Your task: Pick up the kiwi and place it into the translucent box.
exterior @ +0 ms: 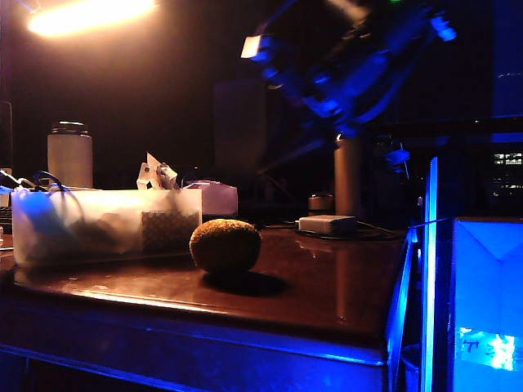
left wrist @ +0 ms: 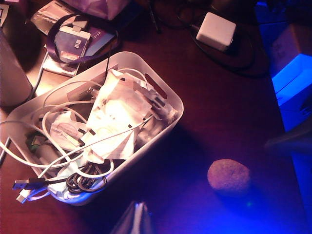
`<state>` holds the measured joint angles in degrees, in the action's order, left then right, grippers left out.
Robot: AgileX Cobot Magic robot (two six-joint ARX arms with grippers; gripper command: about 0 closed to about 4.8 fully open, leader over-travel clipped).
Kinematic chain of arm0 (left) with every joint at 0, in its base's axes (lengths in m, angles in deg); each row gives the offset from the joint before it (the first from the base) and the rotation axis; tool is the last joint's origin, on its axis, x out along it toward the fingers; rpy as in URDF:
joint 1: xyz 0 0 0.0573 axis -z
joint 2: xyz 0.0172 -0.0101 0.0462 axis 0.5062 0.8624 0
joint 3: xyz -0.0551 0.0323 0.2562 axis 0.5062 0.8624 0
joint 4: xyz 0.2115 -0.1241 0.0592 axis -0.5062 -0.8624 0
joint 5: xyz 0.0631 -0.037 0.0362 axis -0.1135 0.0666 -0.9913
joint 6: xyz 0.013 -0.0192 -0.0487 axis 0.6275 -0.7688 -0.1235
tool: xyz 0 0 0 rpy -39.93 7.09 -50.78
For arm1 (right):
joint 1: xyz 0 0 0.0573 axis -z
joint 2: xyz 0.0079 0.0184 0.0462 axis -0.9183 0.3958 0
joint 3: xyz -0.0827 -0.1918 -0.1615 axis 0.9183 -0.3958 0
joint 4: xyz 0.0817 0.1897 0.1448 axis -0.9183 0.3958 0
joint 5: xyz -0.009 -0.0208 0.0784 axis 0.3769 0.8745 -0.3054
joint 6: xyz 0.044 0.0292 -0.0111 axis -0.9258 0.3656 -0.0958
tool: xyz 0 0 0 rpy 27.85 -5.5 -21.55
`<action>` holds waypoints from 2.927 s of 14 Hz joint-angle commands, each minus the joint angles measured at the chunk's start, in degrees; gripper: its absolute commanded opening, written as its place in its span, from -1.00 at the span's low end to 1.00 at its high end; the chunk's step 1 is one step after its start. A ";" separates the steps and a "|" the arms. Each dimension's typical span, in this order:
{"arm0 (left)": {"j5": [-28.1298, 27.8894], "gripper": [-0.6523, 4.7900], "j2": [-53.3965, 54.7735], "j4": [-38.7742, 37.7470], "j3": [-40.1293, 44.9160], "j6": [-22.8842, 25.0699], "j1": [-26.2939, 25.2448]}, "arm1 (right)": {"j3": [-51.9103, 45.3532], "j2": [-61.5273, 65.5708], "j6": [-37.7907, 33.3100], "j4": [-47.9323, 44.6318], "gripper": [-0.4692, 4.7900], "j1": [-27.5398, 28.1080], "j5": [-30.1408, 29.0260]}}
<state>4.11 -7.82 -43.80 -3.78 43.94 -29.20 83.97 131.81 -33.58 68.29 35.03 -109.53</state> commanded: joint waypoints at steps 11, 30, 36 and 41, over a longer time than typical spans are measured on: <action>0.42 -0.77 -0.15 0.46 -0.22 -0.02 0.11 | 0.31 10.45 8.37 -6.34 1.00 -7.98 7.87; 0.44 -0.77 -0.15 -0.13 -0.22 0.00 0.11 | 17.29 12.46 7.30 -19.56 0.29 -8.02 10.47; 0.57 -0.77 -0.15 0.26 -0.22 0.02 0.11 | 37.81 30.97 6.80 -21.90 0.31 -8.04 9.90; 0.57 -0.77 -0.15 0.52 -0.22 0.02 0.11 | 43.69 35.60 7.54 -22.47 1.00 -8.83 10.01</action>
<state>4.29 -7.79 -44.24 -3.78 43.94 -29.20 127.18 167.83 -26.39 47.24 26.30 -99.30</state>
